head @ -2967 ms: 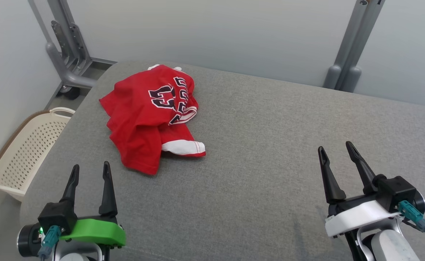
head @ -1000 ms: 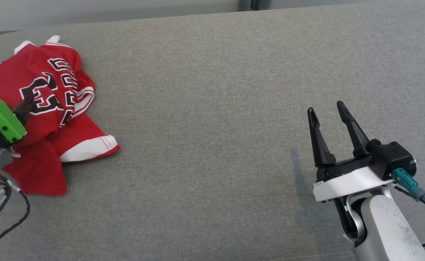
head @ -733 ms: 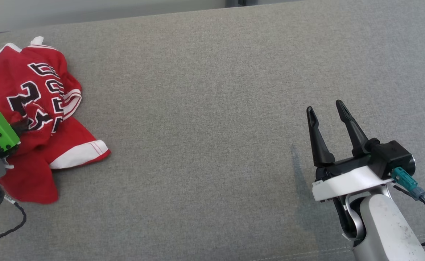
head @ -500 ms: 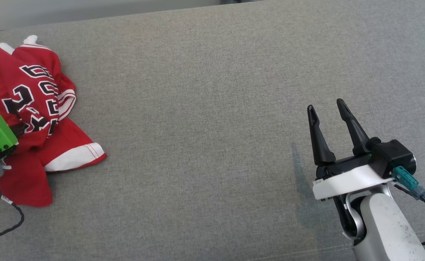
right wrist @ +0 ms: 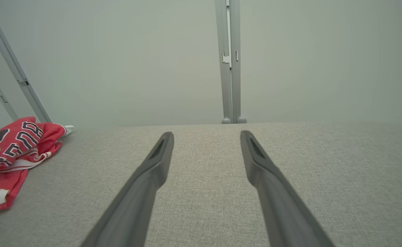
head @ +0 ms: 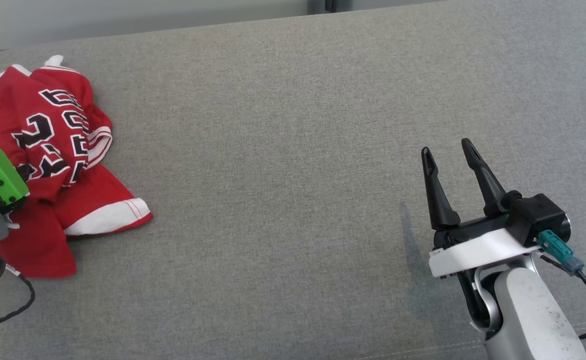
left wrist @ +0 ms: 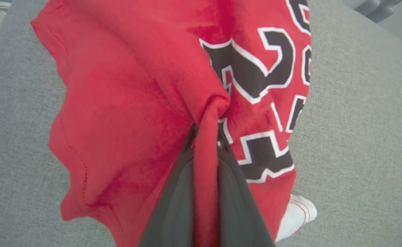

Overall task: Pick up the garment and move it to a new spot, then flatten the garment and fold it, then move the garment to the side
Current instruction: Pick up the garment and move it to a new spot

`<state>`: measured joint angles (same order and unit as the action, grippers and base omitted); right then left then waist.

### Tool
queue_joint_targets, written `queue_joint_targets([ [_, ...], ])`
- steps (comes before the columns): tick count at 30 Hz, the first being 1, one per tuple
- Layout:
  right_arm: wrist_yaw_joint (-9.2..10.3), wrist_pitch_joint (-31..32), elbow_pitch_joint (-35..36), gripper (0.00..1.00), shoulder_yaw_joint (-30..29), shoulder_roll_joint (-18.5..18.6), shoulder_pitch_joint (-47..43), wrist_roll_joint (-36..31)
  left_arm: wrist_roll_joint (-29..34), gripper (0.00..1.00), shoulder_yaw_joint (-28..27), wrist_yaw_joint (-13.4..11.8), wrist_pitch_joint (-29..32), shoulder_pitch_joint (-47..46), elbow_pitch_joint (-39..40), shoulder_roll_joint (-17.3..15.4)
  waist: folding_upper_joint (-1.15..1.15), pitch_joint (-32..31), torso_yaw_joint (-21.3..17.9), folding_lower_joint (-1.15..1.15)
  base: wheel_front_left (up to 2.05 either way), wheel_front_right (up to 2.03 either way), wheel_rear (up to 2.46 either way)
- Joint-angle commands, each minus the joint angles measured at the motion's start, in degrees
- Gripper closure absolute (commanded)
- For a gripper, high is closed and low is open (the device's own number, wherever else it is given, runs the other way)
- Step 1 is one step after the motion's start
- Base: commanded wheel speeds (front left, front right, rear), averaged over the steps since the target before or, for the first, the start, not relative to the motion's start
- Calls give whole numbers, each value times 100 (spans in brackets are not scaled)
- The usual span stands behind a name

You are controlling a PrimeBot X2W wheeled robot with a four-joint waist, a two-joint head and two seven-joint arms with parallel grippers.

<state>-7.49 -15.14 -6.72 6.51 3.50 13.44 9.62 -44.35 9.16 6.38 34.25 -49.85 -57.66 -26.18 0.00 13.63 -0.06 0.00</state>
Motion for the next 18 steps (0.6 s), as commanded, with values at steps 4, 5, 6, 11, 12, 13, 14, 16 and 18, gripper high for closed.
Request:
queue_joint_targets([
  [4,0,-11,-22,0,8,16,-15,-3,-65,100,56,75,-284,-130,138,-22,0,-73,17,0,0,0,0],
  [5,0,-11,-23,0,-4,22,-34,14,-72,100,72,81,-335,-137,176,-24,0,-102,21,0,0,0,0],
  [6,0,-11,-23,0,-19,27,-55,22,-95,100,77,94,-386,-145,225,-26,0,-134,28,0,0,0,0],
  [11,0,-11,18,0,-60,30,-165,38,-131,100,185,112,-513,-198,510,-62,0,-335,68,0,0,0,0],
  [12,0,-11,12,0,-57,28,-179,47,-133,100,229,115,-547,-206,588,-70,0,-388,75,0,0,0,0],
  [13,0,-11,6,0,-52,24,-196,50,-156,100,274,116,-583,-215,702,-71,0,-436,80,0,0,0,0],
  [14,0,-11,-2,0,-47,21,-224,55,-174,100,325,117,-623,-218,832,-70,0,-484,85,0,0,0,0],
  [16,0,-11,-17,0,-36,18,-254,63,-190,100,378,118,-657,-215,963,-79,0,-530,87,0,0,0,0],
  [18,0,-11,-45,0,-15,11,-283,79,-250,100,497,116,-771,-195,1253,-103,0,-618,84,0,0,0,0],
])
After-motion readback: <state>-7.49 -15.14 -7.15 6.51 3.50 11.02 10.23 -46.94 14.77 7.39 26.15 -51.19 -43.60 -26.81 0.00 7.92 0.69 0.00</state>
